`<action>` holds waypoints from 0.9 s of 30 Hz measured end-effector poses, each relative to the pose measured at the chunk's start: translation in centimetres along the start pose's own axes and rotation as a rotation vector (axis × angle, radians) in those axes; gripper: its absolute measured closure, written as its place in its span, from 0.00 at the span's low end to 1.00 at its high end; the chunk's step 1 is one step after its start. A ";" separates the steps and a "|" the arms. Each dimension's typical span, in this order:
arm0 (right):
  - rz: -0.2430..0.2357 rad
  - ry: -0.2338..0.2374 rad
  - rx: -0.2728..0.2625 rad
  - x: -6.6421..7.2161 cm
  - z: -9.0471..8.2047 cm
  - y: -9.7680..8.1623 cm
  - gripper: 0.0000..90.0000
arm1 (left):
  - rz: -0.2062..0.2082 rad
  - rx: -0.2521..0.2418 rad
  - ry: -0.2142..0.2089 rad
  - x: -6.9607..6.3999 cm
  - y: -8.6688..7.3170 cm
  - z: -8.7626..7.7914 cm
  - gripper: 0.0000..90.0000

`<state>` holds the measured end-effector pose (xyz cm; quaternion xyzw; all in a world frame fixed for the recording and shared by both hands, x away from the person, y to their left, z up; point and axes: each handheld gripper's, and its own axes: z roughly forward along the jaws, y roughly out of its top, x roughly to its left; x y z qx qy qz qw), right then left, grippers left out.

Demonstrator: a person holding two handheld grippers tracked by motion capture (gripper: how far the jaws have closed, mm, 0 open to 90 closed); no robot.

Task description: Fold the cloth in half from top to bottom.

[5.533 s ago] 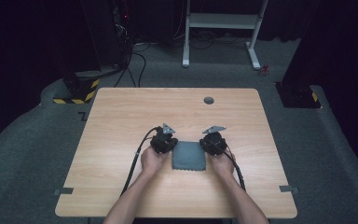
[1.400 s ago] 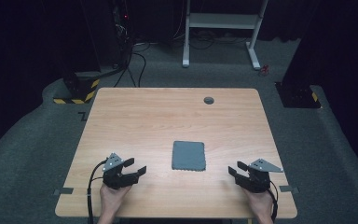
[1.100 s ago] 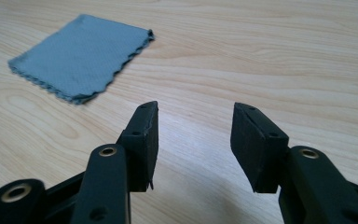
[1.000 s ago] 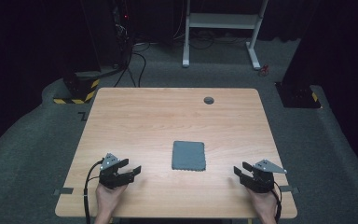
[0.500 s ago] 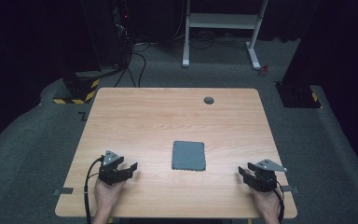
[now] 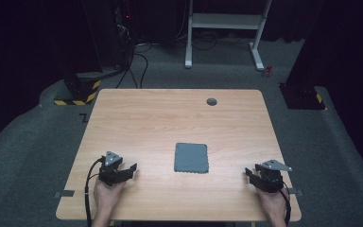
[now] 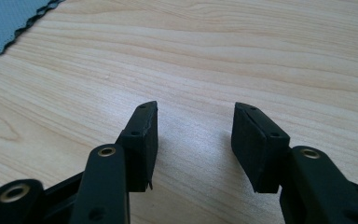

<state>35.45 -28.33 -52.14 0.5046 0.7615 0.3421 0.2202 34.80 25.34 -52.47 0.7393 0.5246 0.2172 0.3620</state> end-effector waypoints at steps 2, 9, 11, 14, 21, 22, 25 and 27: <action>-0.003 -0.005 0.005 0.0 0.0 0.0 0.56 | 0.000 0.007 0.005 0.0 -0.1 0.1 0.35; -0.015 -0.024 0.010 0.0 0.1 0.1 0.52 | 0.021 0.012 0.030 -0.2 -0.2 0.3 0.34; -0.011 -0.024 0.013 -0.1 0.2 0.1 0.49 | 0.045 0.018 0.043 -0.5 -0.2 0.3 0.34; -0.008 -0.022 0.017 -0.2 0.3 0.2 0.44 | 0.051 0.017 0.034 -0.5 -0.2 0.4 0.33; 0.002 -0.032 0.020 -0.2 0.3 0.2 0.44 | 0.052 0.019 0.031 -0.6 -0.2 0.3 0.33; 0.003 -0.032 0.019 -0.2 0.3 0.2 0.43 | 0.052 0.018 0.031 -0.6 -0.2 0.3 0.33; 0.003 -0.029 0.020 -0.2 0.3 0.2 0.43 | 0.050 0.019 0.030 -0.6 -0.2 0.3 0.33; 0.002 -0.030 0.020 -0.2 0.3 0.2 0.43 | 0.051 0.019 0.030 -0.6 -0.2 0.3 0.33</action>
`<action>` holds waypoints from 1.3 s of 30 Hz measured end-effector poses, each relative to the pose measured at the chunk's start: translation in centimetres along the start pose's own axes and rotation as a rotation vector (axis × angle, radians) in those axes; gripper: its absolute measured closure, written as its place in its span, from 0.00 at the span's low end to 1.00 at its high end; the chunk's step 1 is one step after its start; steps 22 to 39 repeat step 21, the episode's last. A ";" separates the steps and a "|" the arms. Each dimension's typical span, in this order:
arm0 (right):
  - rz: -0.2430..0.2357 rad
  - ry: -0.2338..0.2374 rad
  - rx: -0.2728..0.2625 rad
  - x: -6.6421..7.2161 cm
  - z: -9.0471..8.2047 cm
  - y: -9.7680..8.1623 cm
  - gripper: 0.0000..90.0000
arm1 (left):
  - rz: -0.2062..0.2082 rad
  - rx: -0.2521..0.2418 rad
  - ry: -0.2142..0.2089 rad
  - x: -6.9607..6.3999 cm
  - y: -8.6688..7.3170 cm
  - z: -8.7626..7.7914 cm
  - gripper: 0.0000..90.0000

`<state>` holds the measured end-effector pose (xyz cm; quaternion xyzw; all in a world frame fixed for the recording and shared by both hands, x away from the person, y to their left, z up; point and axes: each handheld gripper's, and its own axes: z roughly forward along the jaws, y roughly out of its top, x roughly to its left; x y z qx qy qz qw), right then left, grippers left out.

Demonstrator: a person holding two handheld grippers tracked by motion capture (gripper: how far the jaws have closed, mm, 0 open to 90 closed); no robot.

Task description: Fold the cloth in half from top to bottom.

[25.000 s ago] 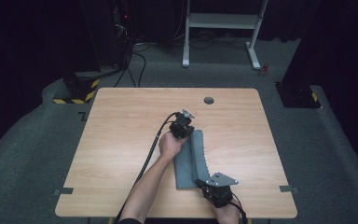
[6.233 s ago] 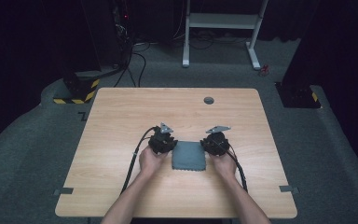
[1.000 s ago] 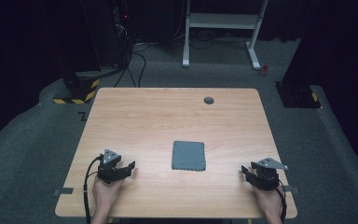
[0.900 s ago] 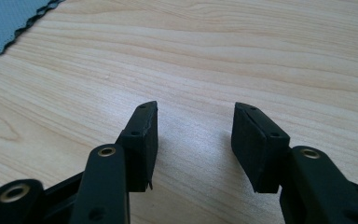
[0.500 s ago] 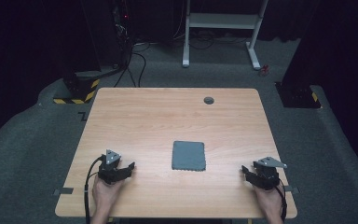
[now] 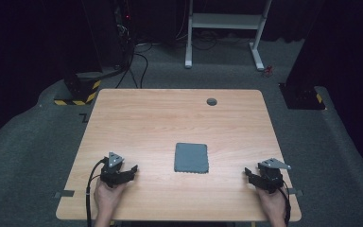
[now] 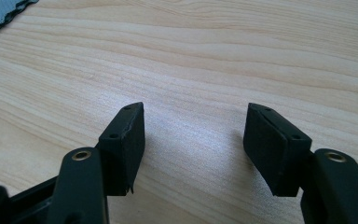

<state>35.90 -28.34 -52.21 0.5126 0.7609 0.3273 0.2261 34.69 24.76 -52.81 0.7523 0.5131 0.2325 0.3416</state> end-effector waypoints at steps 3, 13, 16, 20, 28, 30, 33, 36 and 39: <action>0.000 0.000 0.000 0.0 0.0 0.0 0.43 | 0.001 0.000 0.000 0.0 0.0 0.0 0.33; 0.000 0.000 0.000 0.0 0.0 0.0 0.43 | -0.004 0.000 -0.003 0.0 0.0 0.0 0.33; 0.000 0.000 0.000 0.0 0.0 0.0 0.43 | 0.000 0.000 -0.002 0.0 0.0 0.0 0.33; 0.000 0.001 0.000 0.0 0.0 0.0 0.43 | -0.005 0.000 -0.004 0.0 0.0 0.0 0.33; 0.000 0.001 0.000 0.0 0.0 0.0 0.43 | -0.005 0.000 -0.004 0.0 0.0 0.0 0.33; 0.000 0.001 0.000 0.0 0.0 0.0 0.43 | -0.005 0.000 -0.004 0.0 0.0 0.0 0.33; 0.000 0.001 0.000 0.0 0.0 0.0 0.43 | -0.005 0.000 -0.004 0.0 0.0 0.0 0.33; 0.000 0.001 0.000 0.0 0.0 0.0 0.43 | -0.005 0.000 -0.004 0.0 0.0 0.0 0.33; 0.000 0.001 0.000 0.0 0.0 0.0 0.43 | -0.005 0.000 -0.004 0.0 0.0 0.0 0.33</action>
